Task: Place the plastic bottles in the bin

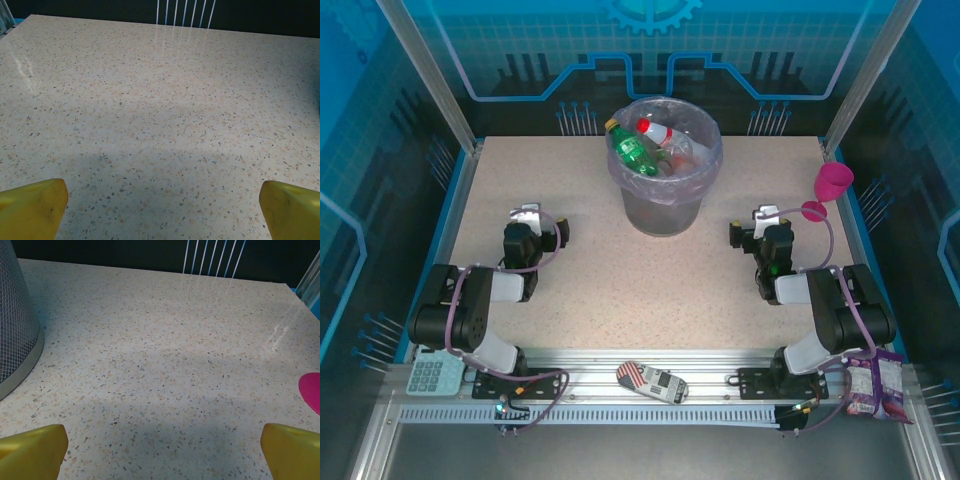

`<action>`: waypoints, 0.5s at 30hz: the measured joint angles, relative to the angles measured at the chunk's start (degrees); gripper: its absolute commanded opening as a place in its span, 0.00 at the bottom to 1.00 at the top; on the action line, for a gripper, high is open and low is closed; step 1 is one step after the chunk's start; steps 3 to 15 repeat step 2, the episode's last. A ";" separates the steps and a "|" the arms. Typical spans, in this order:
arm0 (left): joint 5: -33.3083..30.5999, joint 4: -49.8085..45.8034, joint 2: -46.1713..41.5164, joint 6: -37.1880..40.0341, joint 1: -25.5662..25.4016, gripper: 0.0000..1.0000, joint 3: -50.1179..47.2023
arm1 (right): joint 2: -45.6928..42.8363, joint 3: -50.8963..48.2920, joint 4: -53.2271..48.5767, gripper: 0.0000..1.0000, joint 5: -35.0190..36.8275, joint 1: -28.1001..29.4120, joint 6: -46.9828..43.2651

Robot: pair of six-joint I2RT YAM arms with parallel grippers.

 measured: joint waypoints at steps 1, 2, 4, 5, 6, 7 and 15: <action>0.00 0.02 -0.02 0.00 0.00 0.99 0.00 | 0.00 0.00 0.00 1.00 0.02 0.00 0.00; 0.00 0.02 0.00 0.00 0.00 0.99 0.00 | 0.00 0.00 0.00 1.00 0.02 0.00 0.00; 0.00 0.02 0.00 0.00 0.00 0.99 0.00 | 0.00 0.00 0.00 1.00 0.02 0.00 0.00; 0.00 0.02 0.00 0.00 0.00 0.99 0.00 | 0.00 0.00 0.00 1.00 0.02 0.00 0.00; 0.00 0.02 0.00 0.00 0.00 0.99 0.00 | 0.00 0.00 0.00 1.00 0.02 0.00 0.00; 0.00 0.02 0.00 0.00 0.00 0.99 0.00 | 0.00 0.00 0.00 1.00 0.02 0.00 0.00; 0.00 0.02 0.00 0.00 0.00 0.99 0.00 | 0.00 0.00 0.00 1.00 0.02 0.00 0.00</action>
